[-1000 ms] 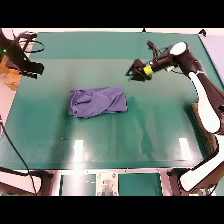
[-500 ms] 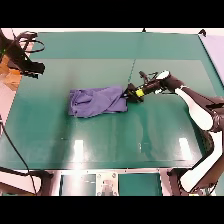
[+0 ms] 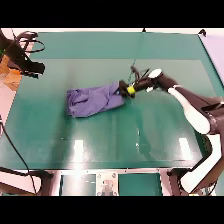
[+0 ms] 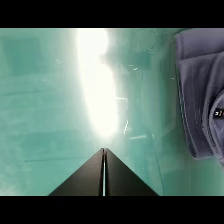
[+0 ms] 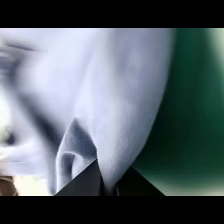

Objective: Fold the shirts.

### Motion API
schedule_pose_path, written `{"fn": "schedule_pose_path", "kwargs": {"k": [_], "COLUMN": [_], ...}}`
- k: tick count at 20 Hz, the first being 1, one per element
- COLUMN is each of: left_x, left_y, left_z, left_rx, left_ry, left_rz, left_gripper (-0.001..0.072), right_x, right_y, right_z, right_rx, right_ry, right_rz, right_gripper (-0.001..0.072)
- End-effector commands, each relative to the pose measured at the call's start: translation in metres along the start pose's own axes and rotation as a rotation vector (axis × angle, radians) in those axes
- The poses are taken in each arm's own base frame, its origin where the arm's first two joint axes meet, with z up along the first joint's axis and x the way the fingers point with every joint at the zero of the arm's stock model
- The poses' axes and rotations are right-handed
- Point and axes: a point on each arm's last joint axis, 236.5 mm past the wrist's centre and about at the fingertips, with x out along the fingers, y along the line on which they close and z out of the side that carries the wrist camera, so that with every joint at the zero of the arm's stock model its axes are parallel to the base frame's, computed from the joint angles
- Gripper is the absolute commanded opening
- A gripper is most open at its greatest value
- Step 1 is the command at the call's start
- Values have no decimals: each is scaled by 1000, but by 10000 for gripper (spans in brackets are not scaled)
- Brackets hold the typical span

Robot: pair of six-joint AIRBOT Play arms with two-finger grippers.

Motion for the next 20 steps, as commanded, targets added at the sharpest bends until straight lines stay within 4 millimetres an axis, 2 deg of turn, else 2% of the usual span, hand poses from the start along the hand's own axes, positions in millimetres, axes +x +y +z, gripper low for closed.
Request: {"fn": "schedule_pose_path", "kwargs": {"k": [1,2,4,5,7,9,11,13,15,18,20], "left_x": [0,0,0,0,-1,-1,-2,-2,-2,-2,-2], "left_y": [0,0,-2,-4,-10,-17,-24,-28,-30,-31,-31], "left_z": [-1,-1,-4,-4,-3,-2,1,1,1,2,1], "left_rx": [2,2,3,3,3,2,2,-4,-5,-11,-11], "left_ry": [2,5,14,16,13,7,-3,-5,-7,-7,-7], "left_rz": [0,-1,-9,-17,-42,-75,-105,-120,-130,-132,-133], "left_gripper": [23,23,23,23,23,23,23,23,23,23,23], "right_x": [-91,-139,-234,-276,-357,-427,-480,-532,-574,-604,-610], "right_y": [86,114,149,153,141,95,36,-35,-99,-160,-182], "right_z": [33,44,57,61,71,79,76,58,25,-33,-69], "right_rx": [-155,-202,-248,-250,-214,-96,26,167,300,497,591], "right_ry": [-147,-227,-373,-441,-587,-724,-822,-907,-960,-944,-897], "right_rz": [94,114,129,119,76,33,-20,-124,-266,-414,-502], "right_gripper": [18,17,17,17,17,17,18,17,17,17,16]}}
